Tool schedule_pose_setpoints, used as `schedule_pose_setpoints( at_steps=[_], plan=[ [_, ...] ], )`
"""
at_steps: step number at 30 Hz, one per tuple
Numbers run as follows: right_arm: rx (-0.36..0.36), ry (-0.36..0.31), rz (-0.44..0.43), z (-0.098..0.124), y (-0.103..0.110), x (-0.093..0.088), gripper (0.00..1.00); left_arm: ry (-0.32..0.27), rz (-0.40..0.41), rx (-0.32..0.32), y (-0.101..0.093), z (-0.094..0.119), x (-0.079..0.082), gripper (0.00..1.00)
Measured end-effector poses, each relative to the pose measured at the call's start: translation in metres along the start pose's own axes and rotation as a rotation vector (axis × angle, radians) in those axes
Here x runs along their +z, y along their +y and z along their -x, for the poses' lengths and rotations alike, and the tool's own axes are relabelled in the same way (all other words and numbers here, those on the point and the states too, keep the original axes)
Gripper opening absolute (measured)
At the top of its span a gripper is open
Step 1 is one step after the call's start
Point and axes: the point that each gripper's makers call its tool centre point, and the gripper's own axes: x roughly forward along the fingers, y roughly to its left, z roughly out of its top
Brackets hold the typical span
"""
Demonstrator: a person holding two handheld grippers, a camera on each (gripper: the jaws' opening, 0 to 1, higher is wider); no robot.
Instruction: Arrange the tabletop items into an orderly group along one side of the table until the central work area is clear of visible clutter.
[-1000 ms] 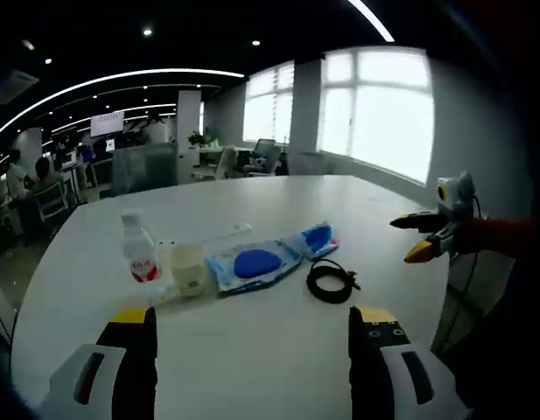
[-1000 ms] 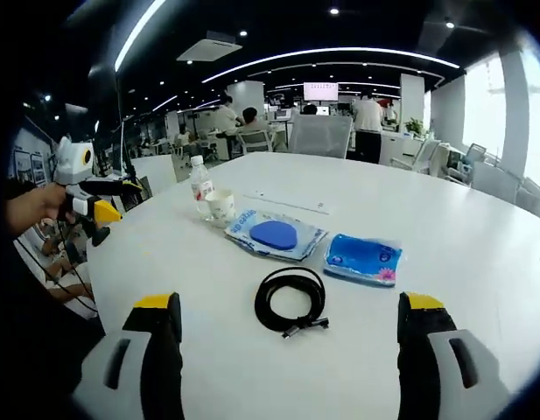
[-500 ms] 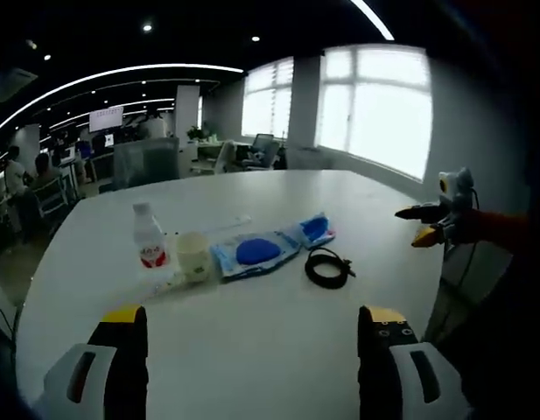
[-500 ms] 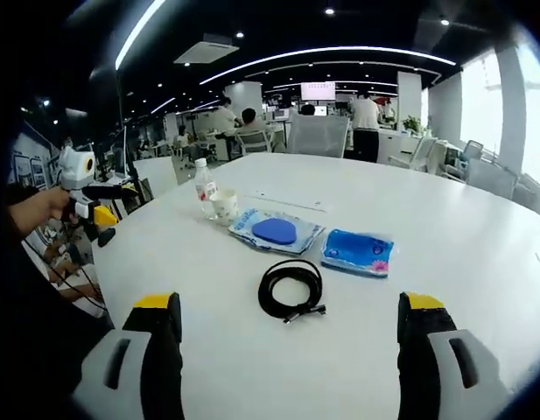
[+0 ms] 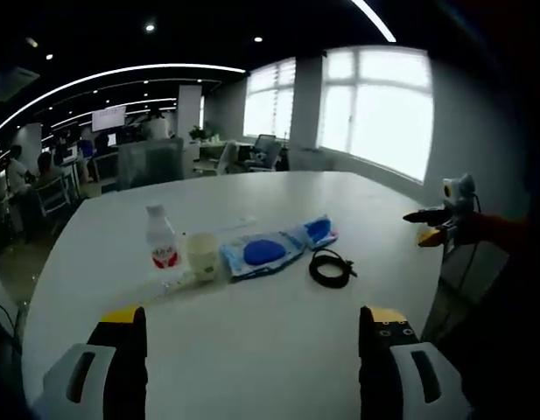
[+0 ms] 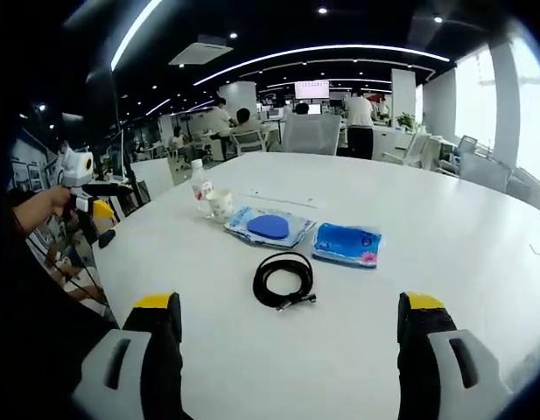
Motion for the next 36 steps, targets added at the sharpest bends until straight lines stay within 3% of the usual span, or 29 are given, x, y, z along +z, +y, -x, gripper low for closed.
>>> schedule_pose_setpoints(
  at_steps=[36],
  plan=[
    [0.012, 0.001, -0.005, 0.0013, 0.0026, -0.0017, 1.00, 0.002, 0.004, -0.015, -0.0092, 0.0024, -0.0013, 0.99]
  ],
)
